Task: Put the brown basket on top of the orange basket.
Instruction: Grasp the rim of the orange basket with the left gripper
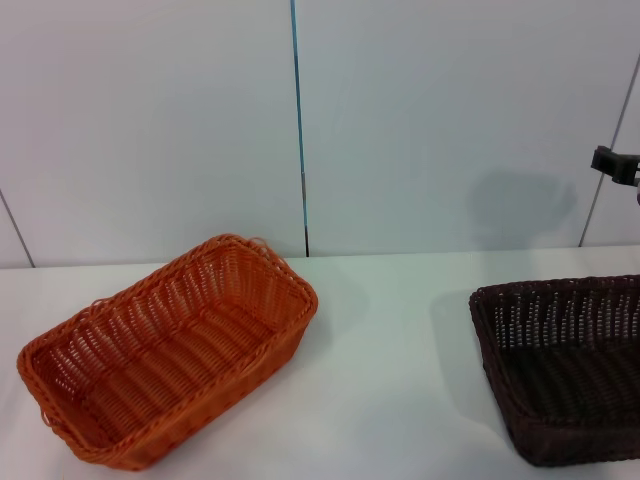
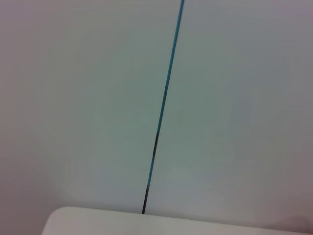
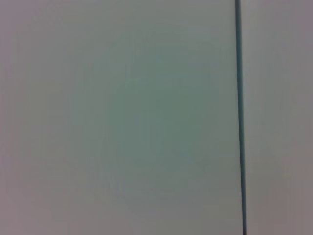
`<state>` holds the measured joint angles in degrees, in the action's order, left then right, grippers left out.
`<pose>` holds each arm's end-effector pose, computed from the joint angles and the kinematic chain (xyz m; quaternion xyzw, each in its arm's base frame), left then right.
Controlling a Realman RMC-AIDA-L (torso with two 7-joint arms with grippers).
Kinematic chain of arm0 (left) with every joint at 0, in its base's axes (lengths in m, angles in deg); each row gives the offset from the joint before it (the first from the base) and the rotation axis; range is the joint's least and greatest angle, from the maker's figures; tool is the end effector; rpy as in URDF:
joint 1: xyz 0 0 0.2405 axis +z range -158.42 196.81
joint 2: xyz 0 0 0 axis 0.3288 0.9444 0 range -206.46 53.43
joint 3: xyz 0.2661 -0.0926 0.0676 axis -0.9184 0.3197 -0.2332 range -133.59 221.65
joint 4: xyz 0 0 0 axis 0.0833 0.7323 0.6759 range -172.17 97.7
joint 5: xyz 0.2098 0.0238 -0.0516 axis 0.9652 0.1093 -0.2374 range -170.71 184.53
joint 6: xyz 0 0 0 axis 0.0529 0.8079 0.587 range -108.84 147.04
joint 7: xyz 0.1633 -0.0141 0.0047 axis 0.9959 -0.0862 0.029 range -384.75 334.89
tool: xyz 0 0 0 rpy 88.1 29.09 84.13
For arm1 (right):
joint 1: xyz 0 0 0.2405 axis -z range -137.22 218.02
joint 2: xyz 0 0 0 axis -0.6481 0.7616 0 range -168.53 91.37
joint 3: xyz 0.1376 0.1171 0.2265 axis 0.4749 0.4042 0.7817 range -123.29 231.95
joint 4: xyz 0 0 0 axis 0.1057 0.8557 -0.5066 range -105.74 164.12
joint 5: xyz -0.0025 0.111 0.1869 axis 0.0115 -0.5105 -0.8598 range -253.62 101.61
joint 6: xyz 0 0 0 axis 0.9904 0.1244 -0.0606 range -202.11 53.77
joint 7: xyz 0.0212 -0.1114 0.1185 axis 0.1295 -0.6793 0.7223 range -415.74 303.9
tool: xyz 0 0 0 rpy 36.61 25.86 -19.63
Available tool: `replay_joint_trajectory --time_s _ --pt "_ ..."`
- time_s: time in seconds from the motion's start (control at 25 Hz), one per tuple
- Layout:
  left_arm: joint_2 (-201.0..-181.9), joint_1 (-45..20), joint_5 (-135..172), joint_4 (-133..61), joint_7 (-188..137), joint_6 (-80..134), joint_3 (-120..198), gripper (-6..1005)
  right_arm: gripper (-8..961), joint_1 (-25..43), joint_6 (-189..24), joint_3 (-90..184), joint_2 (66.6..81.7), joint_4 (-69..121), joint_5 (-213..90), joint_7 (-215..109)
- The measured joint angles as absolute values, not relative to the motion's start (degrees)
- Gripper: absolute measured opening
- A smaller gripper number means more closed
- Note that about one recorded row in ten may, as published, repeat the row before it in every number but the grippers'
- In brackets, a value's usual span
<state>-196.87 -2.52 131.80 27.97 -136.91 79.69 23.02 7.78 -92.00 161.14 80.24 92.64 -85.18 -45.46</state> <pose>-0.4038 0.3698 0.1474 -0.6875 -0.4569 -0.1849 0.5333 0.2411 0.5116 0.0713 -0.4052 -0.6582 -0.5971 0.2146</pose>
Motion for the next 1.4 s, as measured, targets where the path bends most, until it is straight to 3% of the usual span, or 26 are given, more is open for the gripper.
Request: replay_joint_trajectory --time_s 1.4 --pt "-197.64 -4.07 136.95 33.14 -149.15 82.74 14.51 690 806 8.35 -87.72 160.75 80.15 91.52 -84.88 -46.86"
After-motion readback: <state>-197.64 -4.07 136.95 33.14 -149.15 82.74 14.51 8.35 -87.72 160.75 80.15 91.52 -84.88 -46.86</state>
